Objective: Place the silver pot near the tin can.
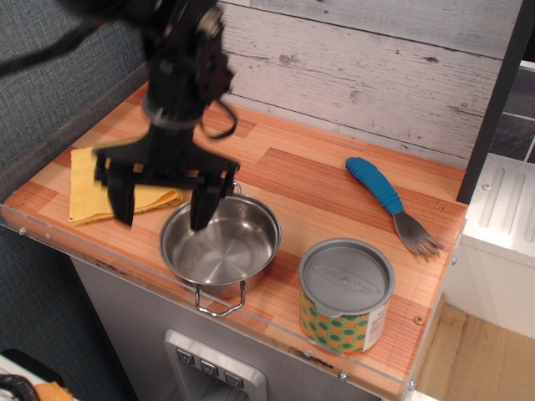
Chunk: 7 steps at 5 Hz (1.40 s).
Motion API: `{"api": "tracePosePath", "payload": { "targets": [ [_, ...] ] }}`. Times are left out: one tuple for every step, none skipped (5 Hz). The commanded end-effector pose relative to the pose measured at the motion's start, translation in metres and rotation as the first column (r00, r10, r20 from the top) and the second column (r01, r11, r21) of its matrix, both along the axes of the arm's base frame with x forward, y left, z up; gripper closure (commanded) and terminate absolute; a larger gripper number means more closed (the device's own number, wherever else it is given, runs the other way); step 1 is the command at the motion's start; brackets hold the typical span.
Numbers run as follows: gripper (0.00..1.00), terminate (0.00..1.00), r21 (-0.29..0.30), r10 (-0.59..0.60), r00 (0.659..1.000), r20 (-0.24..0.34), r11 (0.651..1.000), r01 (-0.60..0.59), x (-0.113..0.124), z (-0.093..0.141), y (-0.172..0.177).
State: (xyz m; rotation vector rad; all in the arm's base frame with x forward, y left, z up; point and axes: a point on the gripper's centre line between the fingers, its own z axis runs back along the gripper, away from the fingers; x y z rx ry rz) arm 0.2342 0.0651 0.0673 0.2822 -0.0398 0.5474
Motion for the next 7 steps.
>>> {"api": "tracePosePath", "payload": {
  "targets": [
    [0.0, 0.0, -0.007, -0.237, 0.967, 0.089, 0.971, 0.239, 0.037, 0.042, -0.032],
    [0.0, 0.0, 0.01, -0.289, 0.953, 0.087, 0.957, 0.289, 0.053, 0.057, -0.047],
    [0.0, 0.0, 0.003, -0.294, 0.95, 0.107, 0.956, 0.295, 0.063, 0.075, -0.051],
    [0.0, 0.0, 0.011, -0.314, 0.943, 0.114, 0.949, 0.315, 0.068, 0.092, -0.062],
    [0.0, 0.0, 0.0, -0.312, 0.943, 0.116, 0.949, 0.314, 0.064, 0.104, -0.068],
    [0.0, 0.0, -0.029, -0.302, 0.948, 0.101, 0.951, 0.306, 0.057, 0.115, -0.063],
    [0.0, 0.0, -0.029, -0.302, 0.948, 0.101, 0.951, 0.306, 0.057, 0.115, -0.063]
  ]
}}
